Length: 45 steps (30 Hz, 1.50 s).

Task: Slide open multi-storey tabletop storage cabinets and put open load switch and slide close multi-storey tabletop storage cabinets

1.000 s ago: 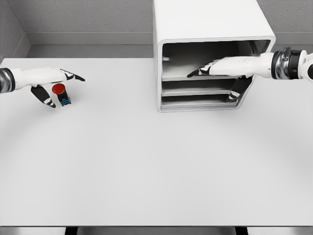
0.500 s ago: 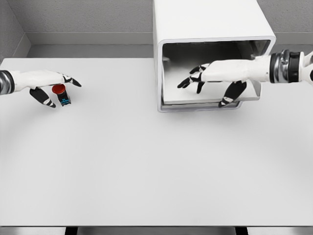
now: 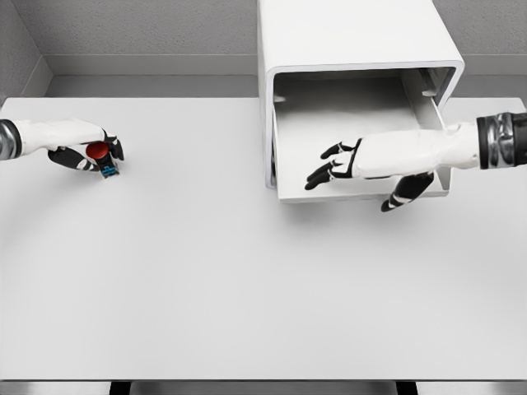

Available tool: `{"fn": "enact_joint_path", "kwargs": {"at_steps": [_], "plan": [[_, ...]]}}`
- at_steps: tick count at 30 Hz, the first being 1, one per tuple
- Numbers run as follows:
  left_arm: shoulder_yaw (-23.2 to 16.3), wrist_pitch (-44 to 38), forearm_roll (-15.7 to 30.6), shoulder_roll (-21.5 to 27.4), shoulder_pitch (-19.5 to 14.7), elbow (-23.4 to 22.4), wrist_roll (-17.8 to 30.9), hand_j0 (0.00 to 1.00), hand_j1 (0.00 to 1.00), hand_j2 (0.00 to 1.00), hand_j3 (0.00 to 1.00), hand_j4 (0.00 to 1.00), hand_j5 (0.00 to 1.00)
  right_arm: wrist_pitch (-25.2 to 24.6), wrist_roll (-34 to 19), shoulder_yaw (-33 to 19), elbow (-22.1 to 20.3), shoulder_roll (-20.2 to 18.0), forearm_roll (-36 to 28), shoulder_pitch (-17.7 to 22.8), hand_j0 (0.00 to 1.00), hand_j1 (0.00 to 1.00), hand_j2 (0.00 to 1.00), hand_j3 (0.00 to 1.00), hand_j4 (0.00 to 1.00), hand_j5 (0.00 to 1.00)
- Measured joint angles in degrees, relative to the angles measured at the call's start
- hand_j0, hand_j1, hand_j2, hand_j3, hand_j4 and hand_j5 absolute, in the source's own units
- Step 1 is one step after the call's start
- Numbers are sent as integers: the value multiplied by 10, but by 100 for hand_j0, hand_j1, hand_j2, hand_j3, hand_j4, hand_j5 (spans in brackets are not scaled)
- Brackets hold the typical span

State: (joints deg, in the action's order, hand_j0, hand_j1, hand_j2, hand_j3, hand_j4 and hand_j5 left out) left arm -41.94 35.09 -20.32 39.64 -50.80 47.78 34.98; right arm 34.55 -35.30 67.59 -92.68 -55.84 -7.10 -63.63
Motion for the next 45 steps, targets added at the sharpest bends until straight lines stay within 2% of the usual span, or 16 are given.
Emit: {"fn": "enact_joint_path", "kwargs": {"at_steps": [3,6,11,17,25,35,45], "plan": [[1,1,2,4,3,11,0,51,51,51,51,51,51,4,2,-1,-6,-5,4,1,100,100,100,100,100,100],[1,1,15,7,4,40,1,51,51,51,51,51,51,5,2,-2,-13,-18,5,1,100,100,100,100,100,100],[2,1,36,24,4,91,1,51,51,51,51,51,51,6,3,-1,-17,-45,-28,16,100,100,100,100,100,100],[3,1,81,69,7,179,1,51,51,51,51,51,51,6,3,-1,-17,-68,-65,26,100,100,100,100,100,100],[10,1,121,103,10,287,1,50,50,50,50,50,50,-19,3,0,-15,-71,-73,33,100,100,100,100,100,100],[15,1,153,106,9,358,1,50,50,50,50,50,50,-28,3,1,-15,-82,-71,40,100,100,100,100,100,100],[38,1,177,98,4,422,1,50,50,50,50,50,50,-78,4,1,-14,-82,-64,45,100,100,100,100,100,100]]}}
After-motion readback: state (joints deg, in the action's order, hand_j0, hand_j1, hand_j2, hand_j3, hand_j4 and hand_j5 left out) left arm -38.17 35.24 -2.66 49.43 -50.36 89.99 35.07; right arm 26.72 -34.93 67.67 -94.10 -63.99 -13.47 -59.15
